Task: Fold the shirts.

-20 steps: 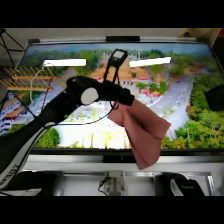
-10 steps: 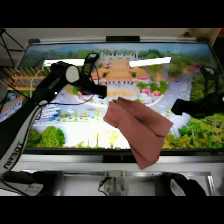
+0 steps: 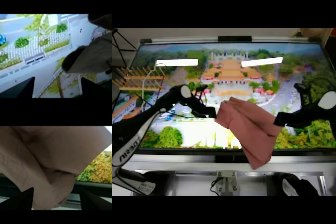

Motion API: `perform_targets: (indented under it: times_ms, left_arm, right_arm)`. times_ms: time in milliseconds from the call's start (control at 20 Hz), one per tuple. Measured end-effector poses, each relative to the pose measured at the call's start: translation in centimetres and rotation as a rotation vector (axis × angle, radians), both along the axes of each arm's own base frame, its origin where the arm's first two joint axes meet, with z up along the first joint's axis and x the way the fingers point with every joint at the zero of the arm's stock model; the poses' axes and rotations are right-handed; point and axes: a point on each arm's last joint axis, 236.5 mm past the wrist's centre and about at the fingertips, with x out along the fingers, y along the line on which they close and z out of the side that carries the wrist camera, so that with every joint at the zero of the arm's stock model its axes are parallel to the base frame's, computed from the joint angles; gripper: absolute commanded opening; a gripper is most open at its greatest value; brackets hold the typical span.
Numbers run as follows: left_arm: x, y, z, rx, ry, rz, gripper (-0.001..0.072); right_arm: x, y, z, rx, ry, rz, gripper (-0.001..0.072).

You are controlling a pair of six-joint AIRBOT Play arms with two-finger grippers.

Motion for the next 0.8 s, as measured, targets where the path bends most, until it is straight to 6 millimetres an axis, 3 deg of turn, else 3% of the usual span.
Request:
perform_targets:
  times_ms: [50, 100, 200, 250, 450, 800]
  left_arm:
    - [-0.4, -1.0, -0.9, -0.025, 0.016, 0.002, 0.0709]
    - [-0.7, -2.1, -1.4, -0.053, 0.03, 0.01, 0.0655]
    - [-0.7, -3.6, -2.1, -0.096, 0.034, 0.03, 0.0203]
    - [-0.7, -3.9, -2.5, -0.097, 0.03, 0.029, 0.0048]
    - [-0.1, -4.5, -1.9, -0.129, 0.011, 0.03, 0.0035]
    - [0.2, -4.3, 2.5, -0.17, -0.056, -0.01, 0.0035]
  right_arm:
    - [-0.9, 0.5, -1.1, 0.022, 0.038, 0.003, 0.0682]
    - [-1.9, 1.1, -2.0, 0.047, 0.078, 0.008, 0.0682]
    - [-3.2, 2.0, -3.3, 0.087, 0.127, 0.007, 0.0682]
    - [-3.6, 2.3, -3.6, 0.098, 0.142, 0.009, 0.0682]
    - [-5.8, 3.0, -4.9, 0.123, 0.204, 0.014, 0.0682]
    - [-14.2, 6.0, -9.5, 0.137, 0.363, 0.079, 0.0682]
